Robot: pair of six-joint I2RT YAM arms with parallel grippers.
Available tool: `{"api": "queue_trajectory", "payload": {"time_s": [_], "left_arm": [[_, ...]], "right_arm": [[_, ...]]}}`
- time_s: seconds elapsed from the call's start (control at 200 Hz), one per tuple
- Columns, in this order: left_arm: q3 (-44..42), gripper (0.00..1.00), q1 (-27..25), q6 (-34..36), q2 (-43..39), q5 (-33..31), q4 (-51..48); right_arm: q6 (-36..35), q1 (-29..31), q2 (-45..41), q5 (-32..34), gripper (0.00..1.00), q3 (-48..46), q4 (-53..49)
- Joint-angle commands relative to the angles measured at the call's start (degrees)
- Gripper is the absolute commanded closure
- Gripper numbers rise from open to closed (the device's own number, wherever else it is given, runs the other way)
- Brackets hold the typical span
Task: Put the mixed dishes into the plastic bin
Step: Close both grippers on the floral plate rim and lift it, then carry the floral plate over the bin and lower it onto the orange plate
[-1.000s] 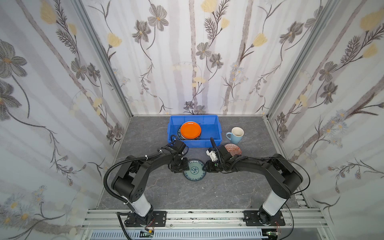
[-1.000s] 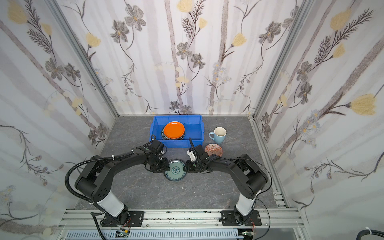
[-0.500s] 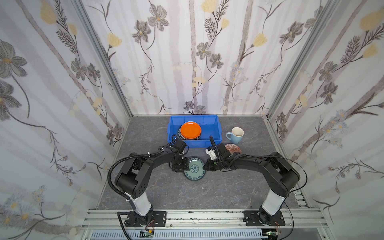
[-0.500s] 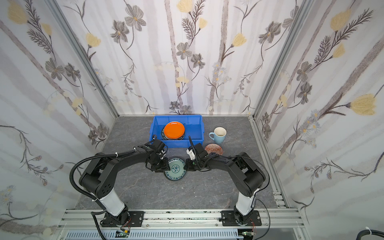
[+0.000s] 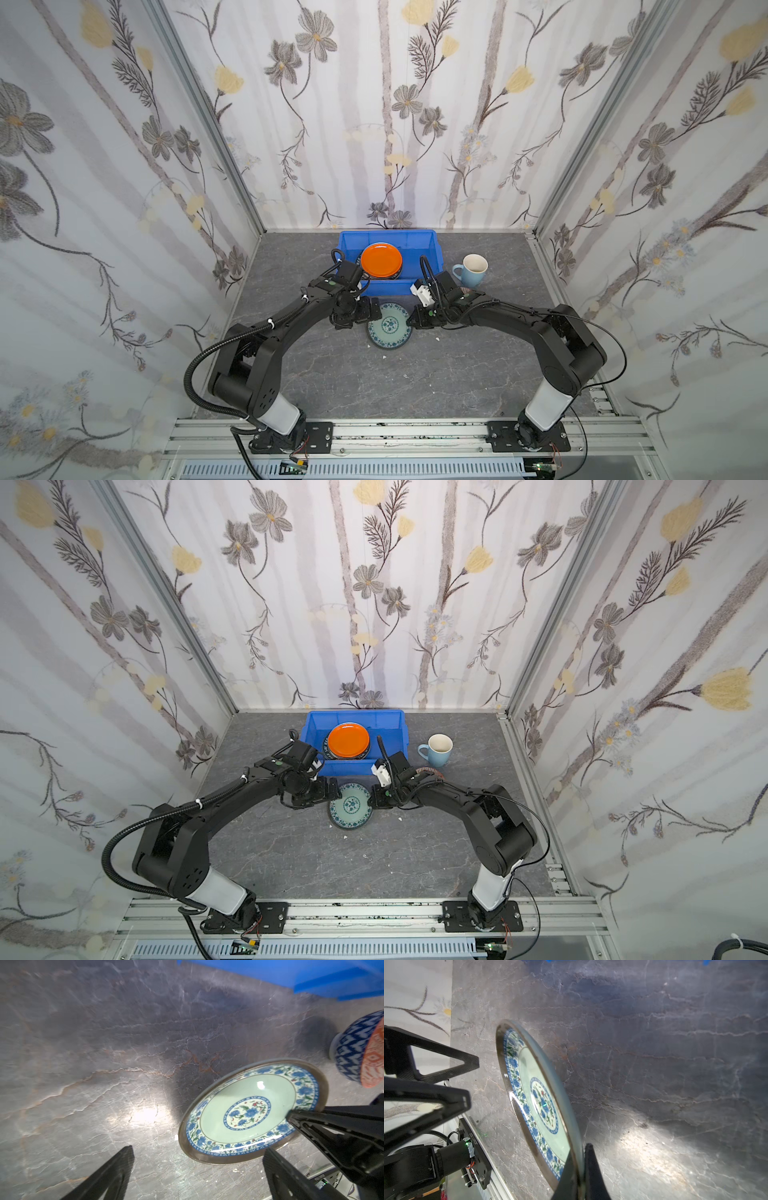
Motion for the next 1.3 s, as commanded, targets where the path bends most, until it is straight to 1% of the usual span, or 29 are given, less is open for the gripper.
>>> {"api": "queue_trajectory", "payload": {"time_s": [0.0, 0.17, 0.36, 0.46, 0.51, 0.525, 0.569, 0.789, 1.029, 1.144, 1.294], "left_arm": [[2.21, 0.0, 2.52, 1.59, -2.98, -2.61, -4.35], [7.4, 0.0, 8.41, 2.92, -5.27, -2.87, -6.85], [14.25, 0.0, 13.42, 3.88, -3.49, -3.29, -7.32], [18.45, 0.0, 14.93, 4.71, -0.27, -2.61, -7.21], [19.7, 0.0, 15.51, 5.11, 1.83, -1.99, -7.23], [21.67, 0.0, 15.63, 5.27, 2.43, -1.8, -7.19], [23.83, 0.0, 15.94, 5.72, 4.51, -1.3, -7.27], [32.4, 0.0, 17.87, 7.82, 13.67, 1.84, -7.88], [38.15, 0.0, 20.64, 9.69, 20.64, 5.27, -8.06], [41.3, 0.0, 22.05, 9.58, 23.8, 7.24, -9.08], [42.95, 0.0, 23.25, 8.52, 25.92, 8.62, -8.22]], "right_arm": [[-2.0, -0.67, -0.61, -1.43, 0.99, 2.76, -1.79], [-2.33, -2.47, -0.32, -2.33, 0.99, 9.57, -4.52], [-2.29, -4.41, 3.6, -2.5, 0.99, 20.56, -7.26], [-2.06, -5.04, 6.96, -2.8, 0.99, 26.65, -7.93], [-1.79, -5.33, 9.48, -3.04, 0.99, 30.02, -8.41], [-1.71, -5.37, 10.29, -3.07, 0.98, 30.98, -8.58], [-1.5, -5.64, 12.55, -3.18, 0.98, 34.07, -9.14], [-0.44, -6.78, 23.18, -3.82, 0.98, 47.62, -10.87], [2.62, -8.32, 34.41, -3.91, 0.98, 59.67, -11.24], [4.65, -8.87, 38.46, -4.16, 0.98, 63.35, -10.69], [6.4, -9.67, 40.67, -4.26, 0.97, 63.81, -7.99]]}}
